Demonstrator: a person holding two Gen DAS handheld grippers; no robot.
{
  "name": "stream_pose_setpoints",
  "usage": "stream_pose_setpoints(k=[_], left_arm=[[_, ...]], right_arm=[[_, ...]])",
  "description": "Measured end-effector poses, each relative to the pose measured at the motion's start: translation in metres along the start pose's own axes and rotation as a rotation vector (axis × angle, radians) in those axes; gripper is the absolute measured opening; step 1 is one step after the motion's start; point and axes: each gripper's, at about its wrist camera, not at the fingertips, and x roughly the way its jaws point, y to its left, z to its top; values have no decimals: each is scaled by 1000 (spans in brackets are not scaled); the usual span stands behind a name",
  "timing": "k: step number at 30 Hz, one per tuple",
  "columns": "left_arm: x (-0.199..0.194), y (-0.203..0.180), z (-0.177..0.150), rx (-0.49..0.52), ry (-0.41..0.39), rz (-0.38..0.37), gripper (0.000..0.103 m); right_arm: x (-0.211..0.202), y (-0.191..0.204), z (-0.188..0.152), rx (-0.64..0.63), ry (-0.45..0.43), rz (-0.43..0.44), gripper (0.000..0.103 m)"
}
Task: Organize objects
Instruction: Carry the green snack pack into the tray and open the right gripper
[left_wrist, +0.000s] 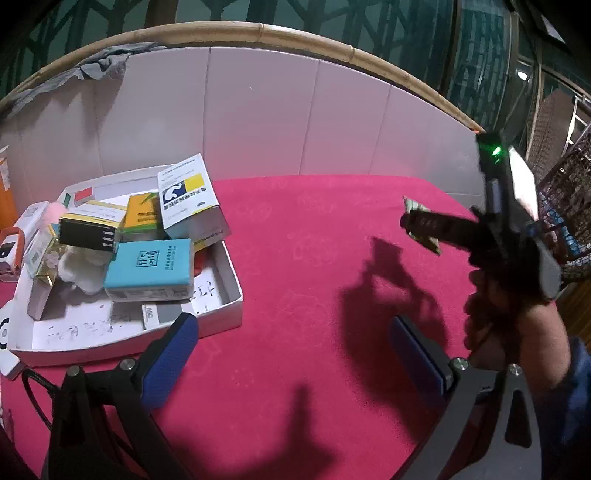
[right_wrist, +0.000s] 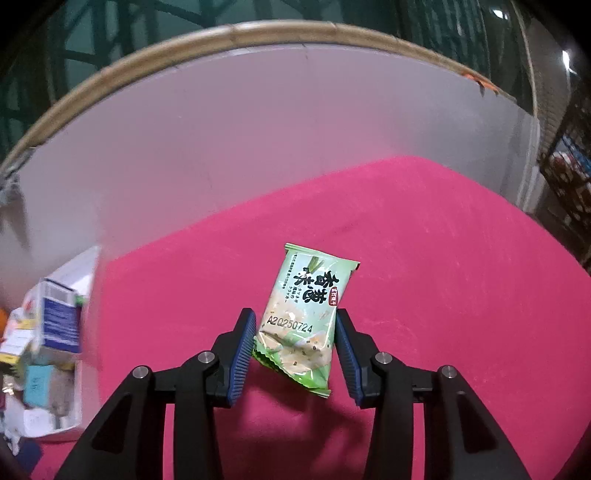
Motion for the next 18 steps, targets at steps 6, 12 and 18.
stream_pose_setpoints(k=[6, 12, 18], left_arm=[[-8, 5, 0, -23, -10, 18, 103], [-19, 19, -1, -55, -28, 41, 102], [-30, 39, -3, -88, -48, 76, 102]], right_arm=[[-43, 31, 3, -58, -63, 89, 46], [-73, 69, -4, -139, -109, 169, 46], [-85, 95, -12, -212, -118, 225, 46]])
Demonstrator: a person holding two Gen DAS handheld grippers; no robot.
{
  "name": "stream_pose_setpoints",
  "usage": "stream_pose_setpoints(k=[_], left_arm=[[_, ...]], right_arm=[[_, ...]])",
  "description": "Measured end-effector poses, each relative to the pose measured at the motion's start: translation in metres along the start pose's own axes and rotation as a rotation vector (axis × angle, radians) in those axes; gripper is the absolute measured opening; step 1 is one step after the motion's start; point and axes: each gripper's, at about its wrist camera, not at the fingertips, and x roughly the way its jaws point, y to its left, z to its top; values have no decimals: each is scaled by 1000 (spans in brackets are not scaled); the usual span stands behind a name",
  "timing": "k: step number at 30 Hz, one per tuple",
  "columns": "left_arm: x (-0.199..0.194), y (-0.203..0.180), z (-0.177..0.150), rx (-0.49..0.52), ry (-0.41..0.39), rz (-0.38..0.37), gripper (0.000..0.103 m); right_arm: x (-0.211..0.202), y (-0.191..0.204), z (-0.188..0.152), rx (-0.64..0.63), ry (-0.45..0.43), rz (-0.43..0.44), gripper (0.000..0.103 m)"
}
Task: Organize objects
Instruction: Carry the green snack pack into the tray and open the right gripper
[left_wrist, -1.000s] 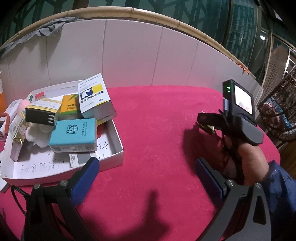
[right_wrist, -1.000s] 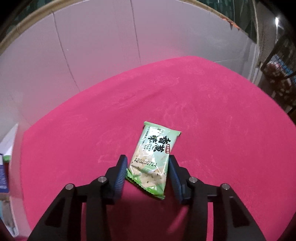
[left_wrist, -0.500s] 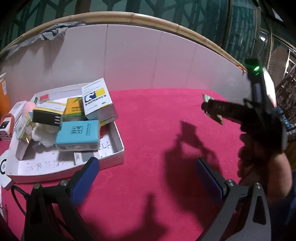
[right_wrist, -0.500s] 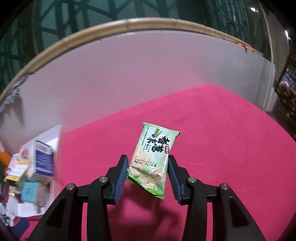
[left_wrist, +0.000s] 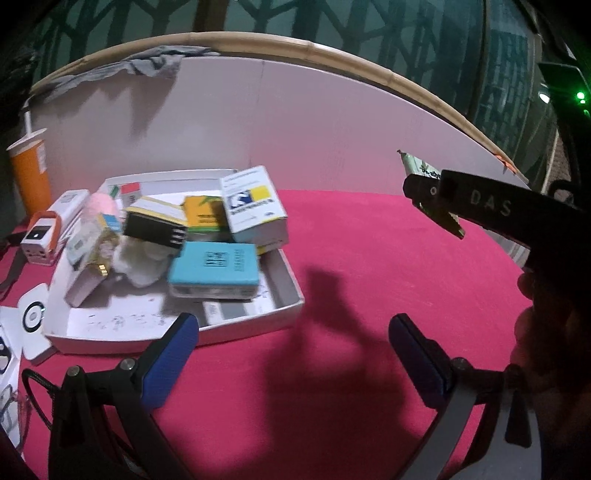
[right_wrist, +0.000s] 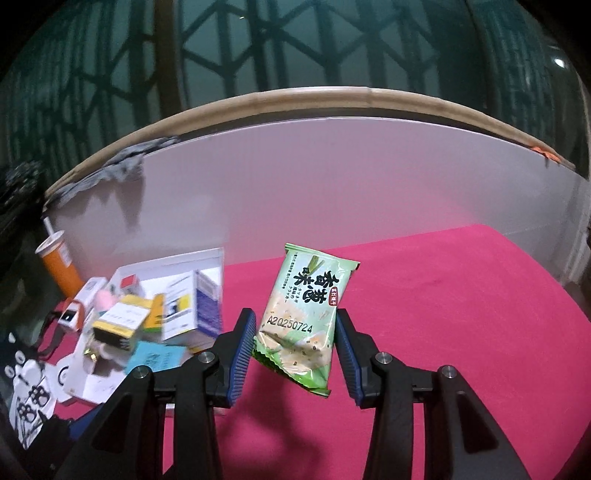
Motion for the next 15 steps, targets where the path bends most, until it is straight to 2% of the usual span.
stream_pose_setpoints(k=[15], left_arm=[[-30, 71, -2, -136, -15, 176, 102]], right_arm=[[-9, 73, 5, -135, 1, 92, 46]])
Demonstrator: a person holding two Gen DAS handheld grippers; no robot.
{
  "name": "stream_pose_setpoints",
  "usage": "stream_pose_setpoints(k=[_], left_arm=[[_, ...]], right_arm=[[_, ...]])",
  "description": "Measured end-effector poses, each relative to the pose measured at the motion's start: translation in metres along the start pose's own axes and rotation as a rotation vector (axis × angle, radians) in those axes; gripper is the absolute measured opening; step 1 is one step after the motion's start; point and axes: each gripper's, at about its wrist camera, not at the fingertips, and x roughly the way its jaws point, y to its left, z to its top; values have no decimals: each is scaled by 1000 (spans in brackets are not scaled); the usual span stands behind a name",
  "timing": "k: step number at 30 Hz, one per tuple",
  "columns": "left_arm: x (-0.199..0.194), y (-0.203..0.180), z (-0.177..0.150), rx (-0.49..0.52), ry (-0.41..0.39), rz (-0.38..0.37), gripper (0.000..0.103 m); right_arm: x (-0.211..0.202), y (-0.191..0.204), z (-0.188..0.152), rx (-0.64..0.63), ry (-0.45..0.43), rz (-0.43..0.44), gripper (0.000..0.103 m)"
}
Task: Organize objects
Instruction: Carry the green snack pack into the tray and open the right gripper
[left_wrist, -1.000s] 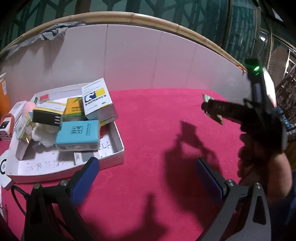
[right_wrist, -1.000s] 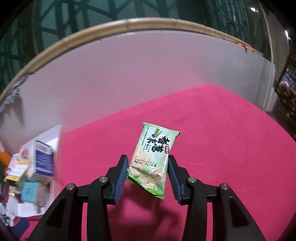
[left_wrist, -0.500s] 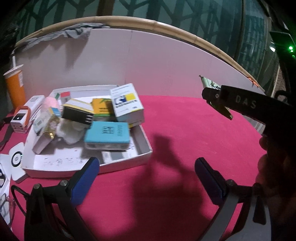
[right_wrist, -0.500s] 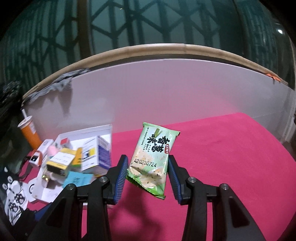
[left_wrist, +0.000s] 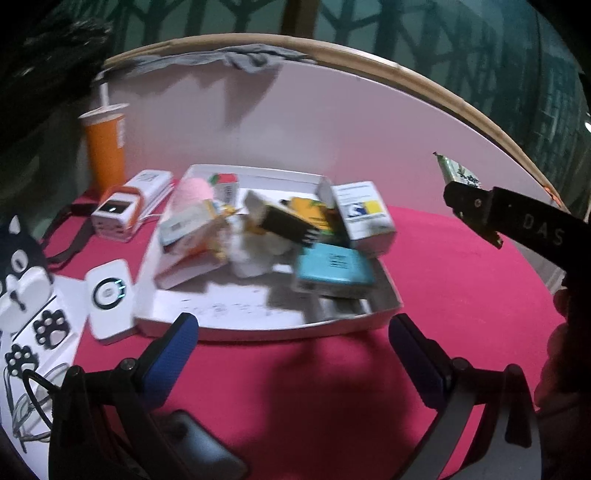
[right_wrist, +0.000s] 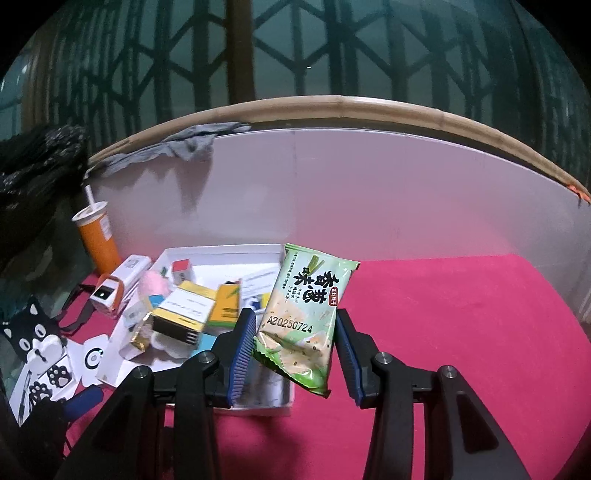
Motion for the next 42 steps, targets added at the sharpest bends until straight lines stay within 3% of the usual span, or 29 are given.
stream_pose_setpoints(k=[15, 29, 32, 34, 36, 42], left_arm=[[-5, 58, 0, -90, -19, 61, 102], [-5, 74, 1, -111, -18, 89, 102], [-6, 72, 1, -102, -20, 92, 102], [-7, 69, 1, -95, -21, 94, 102], [-8, 67, 2, -88, -23, 95, 102], [-13, 60, 4, -69, -38, 104, 102]], right_arm=[[49, 65, 27, -134, 69, 96, 47], [103, 97, 38, -203, 107, 53, 51], [104, 103, 37, -221, 103, 52, 60], [99, 107, 36, -241, 84, 42, 80], [92, 109, 34, -258, 62, 28, 90], [69, 107, 33, -263, 7, 22, 97]])
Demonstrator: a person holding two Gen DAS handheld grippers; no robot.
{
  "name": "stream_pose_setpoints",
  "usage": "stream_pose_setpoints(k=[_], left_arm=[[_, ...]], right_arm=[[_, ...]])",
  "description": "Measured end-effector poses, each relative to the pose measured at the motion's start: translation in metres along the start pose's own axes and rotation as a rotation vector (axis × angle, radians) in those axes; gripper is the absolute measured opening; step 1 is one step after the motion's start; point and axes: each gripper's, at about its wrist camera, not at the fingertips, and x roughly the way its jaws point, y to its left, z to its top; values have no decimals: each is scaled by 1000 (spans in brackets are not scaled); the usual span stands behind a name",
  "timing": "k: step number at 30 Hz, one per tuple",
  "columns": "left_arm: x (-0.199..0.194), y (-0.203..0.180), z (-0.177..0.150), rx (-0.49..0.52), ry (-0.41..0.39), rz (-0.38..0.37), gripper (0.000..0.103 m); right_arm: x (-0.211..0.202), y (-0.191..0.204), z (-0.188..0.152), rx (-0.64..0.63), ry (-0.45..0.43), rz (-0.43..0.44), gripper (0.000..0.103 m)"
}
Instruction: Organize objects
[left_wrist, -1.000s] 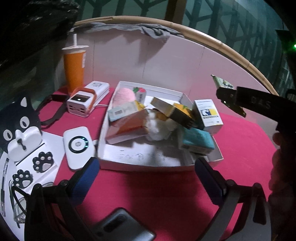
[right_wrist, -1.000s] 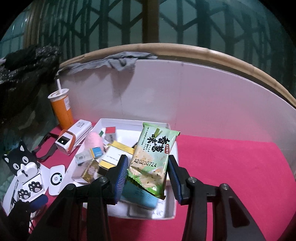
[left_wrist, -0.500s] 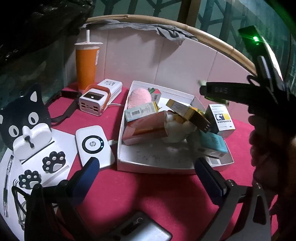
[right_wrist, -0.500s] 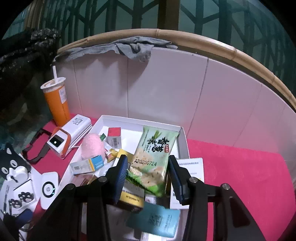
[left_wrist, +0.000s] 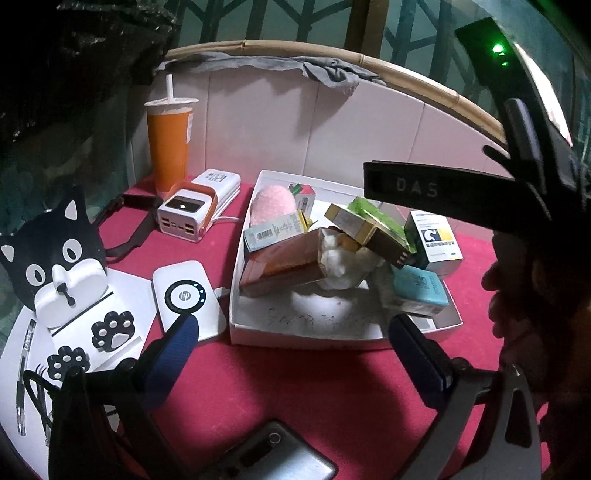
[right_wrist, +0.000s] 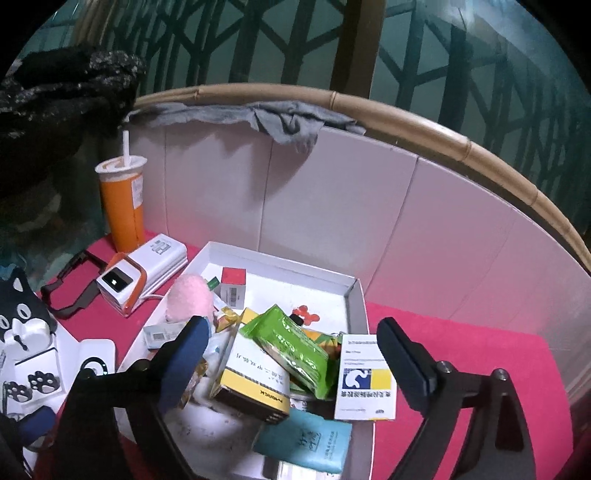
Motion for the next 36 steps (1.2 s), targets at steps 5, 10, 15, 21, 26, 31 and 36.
stream_pose_setpoints(k=[5, 10, 15, 21, 26, 31, 36], left_arm=[[-6, -9, 1, 24, -9, 2, 102], [-12, -18, 1, 48, -21, 5, 102], [-18, -28, 1, 84, -36, 26, 102], [-27, -41, 3, 112, -45, 10, 102], [-39, -59, 3, 168, -80, 5, 102], [-63, -78, 6, 210, -155, -36, 102], [-87, -91, 13, 187, -217, -12, 102]], right_arm=[[-14, -5, -4, 14, -17, 10, 98], [-30, -12, -9, 23, -43, 14, 99], [-47, -23, -17, 39, -68, 5, 99], [-69, -42, -31, 81, -88, 9, 100], [-93, -59, -42, 103, -142, 6, 100], [-119, -83, -57, 152, -193, -48, 100], [-144, -110, -80, 215, -220, -93, 103]])
